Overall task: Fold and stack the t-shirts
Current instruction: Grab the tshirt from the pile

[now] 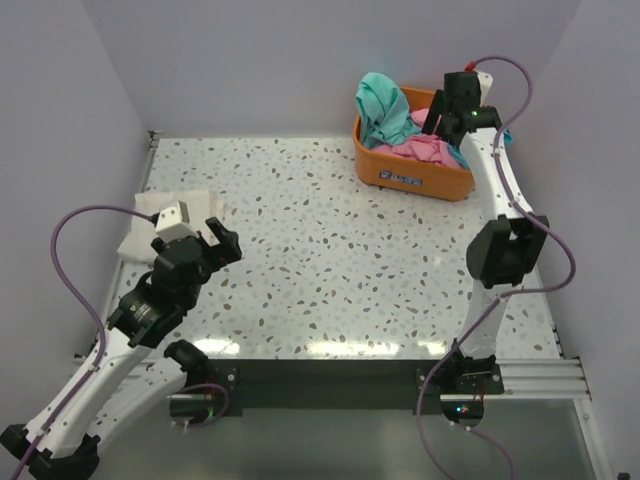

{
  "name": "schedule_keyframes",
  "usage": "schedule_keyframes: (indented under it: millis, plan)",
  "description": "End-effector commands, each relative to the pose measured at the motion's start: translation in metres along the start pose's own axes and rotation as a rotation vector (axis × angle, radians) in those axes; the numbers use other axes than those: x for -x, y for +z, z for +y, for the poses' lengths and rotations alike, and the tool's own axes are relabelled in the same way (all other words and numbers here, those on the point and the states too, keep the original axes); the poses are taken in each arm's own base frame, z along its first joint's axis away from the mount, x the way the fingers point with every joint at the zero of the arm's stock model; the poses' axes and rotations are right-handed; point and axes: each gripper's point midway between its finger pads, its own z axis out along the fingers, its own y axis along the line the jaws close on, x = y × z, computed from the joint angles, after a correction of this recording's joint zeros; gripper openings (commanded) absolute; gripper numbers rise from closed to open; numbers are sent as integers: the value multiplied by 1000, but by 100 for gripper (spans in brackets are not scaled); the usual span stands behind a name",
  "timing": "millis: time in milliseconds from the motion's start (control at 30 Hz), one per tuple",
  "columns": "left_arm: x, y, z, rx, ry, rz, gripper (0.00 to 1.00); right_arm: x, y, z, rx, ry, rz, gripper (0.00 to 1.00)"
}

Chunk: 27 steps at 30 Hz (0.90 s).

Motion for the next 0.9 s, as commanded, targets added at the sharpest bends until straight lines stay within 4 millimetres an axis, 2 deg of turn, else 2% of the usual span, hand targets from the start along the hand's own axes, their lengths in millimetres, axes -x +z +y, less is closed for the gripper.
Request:
schedule_keyframes:
  millis: [0,100,267,367,433,567,633,667,700,767,800,867]
  plan:
    - [15,-1,0,4,-40,-65,100,-7,28,-25,-136,-49,72,92]
    - [19,-2,0,7,-39,-73,100,-9,54,-32,-177,-41,71,88]
    - [17,-1,1,17,-34,-71,100,-11,81,-49,-246,-41,38,86]
    - [16,2,1,23,-25,-64,100,-7,95,-49,-237,-47,-1,82]
    - [16,3,1,29,-17,-59,100,-13,108,-45,-224,-61,3,80]
    - [18,3,2,41,-14,-64,100,-16,120,-44,-234,-69,11,74]
    - [19,2,4,54,-22,-72,100,-15,124,-43,-234,-67,-3,67]
    - [21,1,5,56,-25,-77,100,-15,124,-46,-244,-65,-6,46]
    - [21,1,5,58,-27,-79,100,-14,124,-45,-238,-61,-11,34]
    - [21,1,5,57,-30,-81,100,-7,122,-41,-215,-49,-32,19]
    - [21,1,6,58,-30,-82,100,2,116,-39,-201,-40,-54,0]
    - [22,0,6,60,-35,-86,100,18,105,-37,-185,-15,-90,0]
